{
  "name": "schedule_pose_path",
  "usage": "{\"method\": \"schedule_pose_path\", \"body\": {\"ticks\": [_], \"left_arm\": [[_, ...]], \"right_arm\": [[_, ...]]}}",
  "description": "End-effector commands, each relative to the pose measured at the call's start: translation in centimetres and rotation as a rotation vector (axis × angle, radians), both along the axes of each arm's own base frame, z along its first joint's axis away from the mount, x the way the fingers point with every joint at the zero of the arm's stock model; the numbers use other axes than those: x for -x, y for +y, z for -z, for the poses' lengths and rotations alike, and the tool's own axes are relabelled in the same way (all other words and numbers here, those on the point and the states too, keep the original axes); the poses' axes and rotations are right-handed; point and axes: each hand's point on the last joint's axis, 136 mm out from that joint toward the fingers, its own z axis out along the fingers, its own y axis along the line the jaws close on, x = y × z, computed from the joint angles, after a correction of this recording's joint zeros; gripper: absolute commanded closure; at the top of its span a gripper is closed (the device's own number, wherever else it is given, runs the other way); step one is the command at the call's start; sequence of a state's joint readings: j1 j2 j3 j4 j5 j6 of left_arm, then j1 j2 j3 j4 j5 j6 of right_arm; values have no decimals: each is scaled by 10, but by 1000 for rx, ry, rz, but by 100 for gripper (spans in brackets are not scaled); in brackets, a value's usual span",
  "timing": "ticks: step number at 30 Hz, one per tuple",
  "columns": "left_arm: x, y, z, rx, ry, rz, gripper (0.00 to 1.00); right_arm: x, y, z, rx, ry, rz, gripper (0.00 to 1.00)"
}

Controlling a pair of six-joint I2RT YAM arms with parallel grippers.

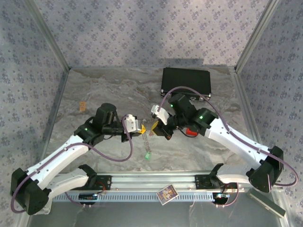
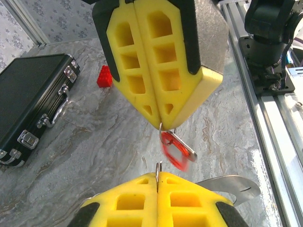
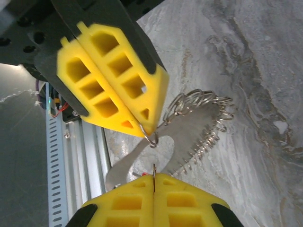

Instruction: Put the keys on the keyring

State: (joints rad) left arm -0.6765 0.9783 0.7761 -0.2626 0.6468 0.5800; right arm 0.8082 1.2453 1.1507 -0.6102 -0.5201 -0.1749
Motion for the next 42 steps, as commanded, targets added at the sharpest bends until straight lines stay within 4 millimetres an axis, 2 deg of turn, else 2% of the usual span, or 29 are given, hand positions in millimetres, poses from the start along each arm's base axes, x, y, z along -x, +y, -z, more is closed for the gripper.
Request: {"method": "schedule_pose_path", "body": {"ticks": [1,5,21,28,33,35,42], "left_arm": [[0,-5,-20,28,-74,29,100],[-2,-6,-20,25,-82,23,100],[4,-9,-19,28,-87,49,100],[6,-8,-18,21,-87,56,100],[8,-8,-18,23,-88,61,100],[9,-8,-19,25,-92,64,100],[15,-8,-23,49,-106,91,100]], "right_arm": [[9,6,-12,-30,3,-57,100],[12,9,-12,-41,16,-76,100],[4,14,-1,-15,40,-44,100],[1,18,-7,-45,25,-42,100],[-6,15,-2,-22,24,-7,100],[-12,15,-11,-28,15,13,100],[-14,13,2,12,75,26,100]]}}
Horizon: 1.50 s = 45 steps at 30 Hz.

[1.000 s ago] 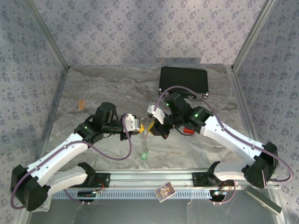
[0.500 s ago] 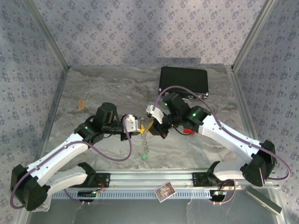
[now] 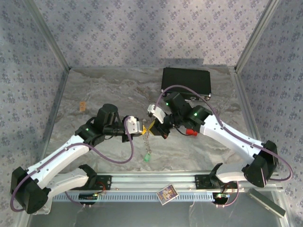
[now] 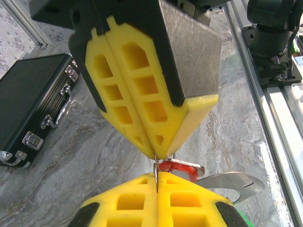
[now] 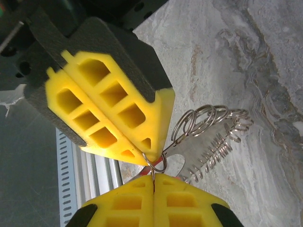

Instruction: Put the keys on the keyring

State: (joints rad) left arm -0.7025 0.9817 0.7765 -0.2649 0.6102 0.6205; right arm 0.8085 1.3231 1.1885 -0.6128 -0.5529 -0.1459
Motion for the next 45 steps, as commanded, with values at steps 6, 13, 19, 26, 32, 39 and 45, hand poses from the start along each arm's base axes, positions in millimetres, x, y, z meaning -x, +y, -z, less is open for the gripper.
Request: {"method": "schedule_pose_path", "body": {"ticks": [6,13,19,26,32,39,45], "left_arm": [[15,-4,-32,102,-107,81,100],[14,-4,-33,121,-108,74,100],[1,-12,-37,236,-21,-9,100],[1,-20,-44,363,46,-1,100],[6,-21,-42,380,33,33,100],[9,-23,-45,400,24,59,100],[9,-22,-47,410,23,58,100]], "right_arm": [[-8,0,0,11,39,20,100],[-6,3,-6,-30,58,10,84],[-21,-16,-17,-91,-103,89,58],[-13,-22,-35,-260,-479,-18,61],[-5,-13,-35,-308,-467,-67,65],[-4,-7,-26,-315,-453,-69,71],[-1,-9,-22,-312,-449,-70,72]]}}
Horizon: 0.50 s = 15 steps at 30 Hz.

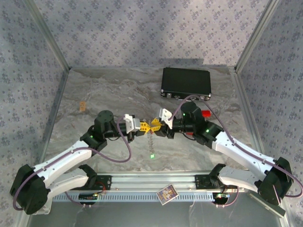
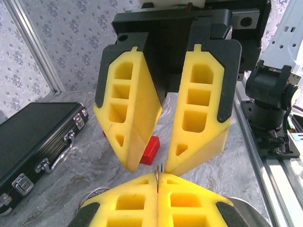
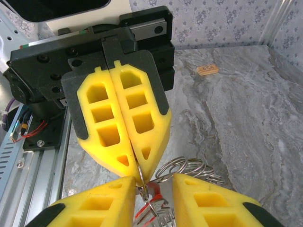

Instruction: Put the keys on the keyring

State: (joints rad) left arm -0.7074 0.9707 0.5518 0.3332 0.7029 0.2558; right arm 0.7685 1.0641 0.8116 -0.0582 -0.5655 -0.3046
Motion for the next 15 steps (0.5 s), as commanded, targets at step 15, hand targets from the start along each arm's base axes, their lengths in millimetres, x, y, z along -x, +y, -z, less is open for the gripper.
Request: {"method": "schedule_pose_path", "body": {"ticks": [15], "left_arm": [[11,-4,-22,70,-66,68,100]], "right_arm": [[15,-3,0,-89,2,-33,69]]}}
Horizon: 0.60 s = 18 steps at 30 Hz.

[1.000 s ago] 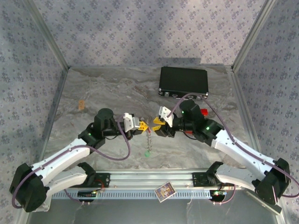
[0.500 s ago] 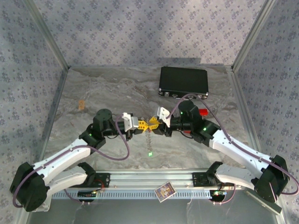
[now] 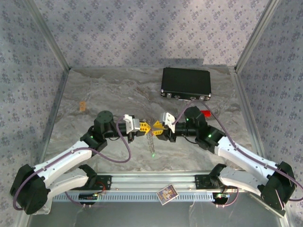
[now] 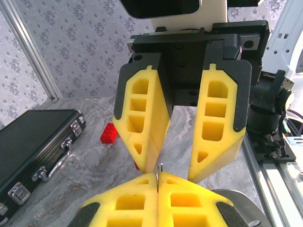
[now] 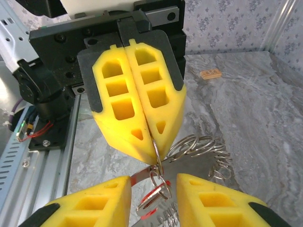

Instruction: Put the keys on the keyring

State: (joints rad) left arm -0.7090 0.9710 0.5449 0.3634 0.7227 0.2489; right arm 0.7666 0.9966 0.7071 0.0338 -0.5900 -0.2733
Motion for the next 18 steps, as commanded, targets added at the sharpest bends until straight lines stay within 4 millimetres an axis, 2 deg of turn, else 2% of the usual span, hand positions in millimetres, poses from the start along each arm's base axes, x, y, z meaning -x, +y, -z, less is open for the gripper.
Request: {"method": "schedule_pose_path", "body": {"ticks": [1,10,18], "left_arm": [[8,-2,-19,52,-58,49,100],[11,-3,-22,68,-56,72,100],[14,-4,-24,75,-54,87,100]], "right_arm": [[3,4,-7,-45,2,-18,69],[4,7,-11,-73,-17,-31,73],[3,13,-10,-74,-18,-50,85]]}}
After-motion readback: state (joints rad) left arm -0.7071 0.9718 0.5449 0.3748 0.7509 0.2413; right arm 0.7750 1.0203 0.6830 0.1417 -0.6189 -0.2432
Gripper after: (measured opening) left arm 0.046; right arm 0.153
